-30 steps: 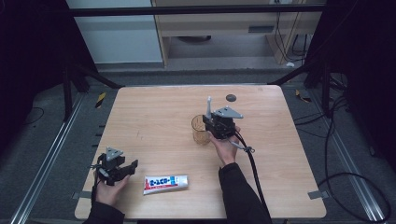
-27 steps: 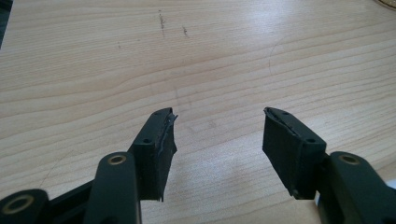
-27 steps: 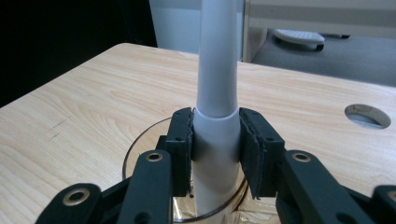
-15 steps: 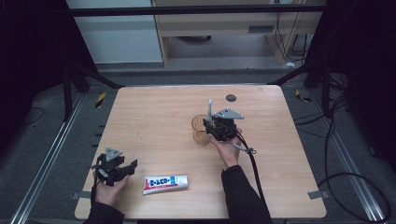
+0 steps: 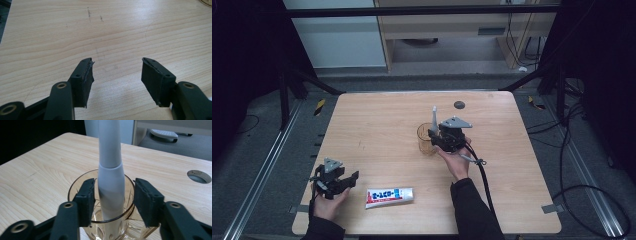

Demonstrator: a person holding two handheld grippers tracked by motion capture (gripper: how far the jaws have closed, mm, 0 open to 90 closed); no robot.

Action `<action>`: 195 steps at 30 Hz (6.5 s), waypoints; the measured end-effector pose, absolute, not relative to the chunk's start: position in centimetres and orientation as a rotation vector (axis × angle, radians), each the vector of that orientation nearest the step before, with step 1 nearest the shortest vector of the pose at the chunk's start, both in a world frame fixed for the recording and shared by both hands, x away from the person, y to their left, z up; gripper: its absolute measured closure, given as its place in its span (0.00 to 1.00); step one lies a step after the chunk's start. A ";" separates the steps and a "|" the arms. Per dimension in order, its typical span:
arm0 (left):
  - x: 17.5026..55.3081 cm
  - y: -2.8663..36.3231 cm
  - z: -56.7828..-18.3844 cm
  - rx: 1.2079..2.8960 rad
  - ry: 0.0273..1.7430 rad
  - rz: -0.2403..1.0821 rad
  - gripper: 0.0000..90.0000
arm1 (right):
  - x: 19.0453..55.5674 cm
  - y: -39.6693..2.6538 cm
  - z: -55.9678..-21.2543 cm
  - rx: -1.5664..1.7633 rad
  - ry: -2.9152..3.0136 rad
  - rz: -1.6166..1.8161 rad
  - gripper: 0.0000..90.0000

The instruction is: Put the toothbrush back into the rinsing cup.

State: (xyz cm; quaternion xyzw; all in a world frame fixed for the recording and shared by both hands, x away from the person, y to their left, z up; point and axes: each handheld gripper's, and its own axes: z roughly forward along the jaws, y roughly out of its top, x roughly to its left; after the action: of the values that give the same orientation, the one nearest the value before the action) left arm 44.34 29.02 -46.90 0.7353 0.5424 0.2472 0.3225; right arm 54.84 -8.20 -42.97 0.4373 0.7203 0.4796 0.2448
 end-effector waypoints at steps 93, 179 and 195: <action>38.6 21.8 -47.4 2.261 1.115 0.232 1.00 | 46.2 -22.8 -46.0 1.264 2.034 1.039 0.50; 45.7 18.0 -44.7 2.130 1.114 0.404 0.77 | 46.3 -24.5 -46.0 1.385 1.986 0.946 0.41; 43.8 17.1 -44.3 2.189 1.131 0.376 0.41 | 46.3 -25.1 -45.5 1.411 1.963 0.950 0.36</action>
State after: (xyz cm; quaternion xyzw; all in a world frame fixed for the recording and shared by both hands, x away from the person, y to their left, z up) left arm 43.84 17.12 -44.27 0.8324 0.4301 0.1430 0.3188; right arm 46.34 -25.06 -45.55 0.5232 0.7279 0.3525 0.2688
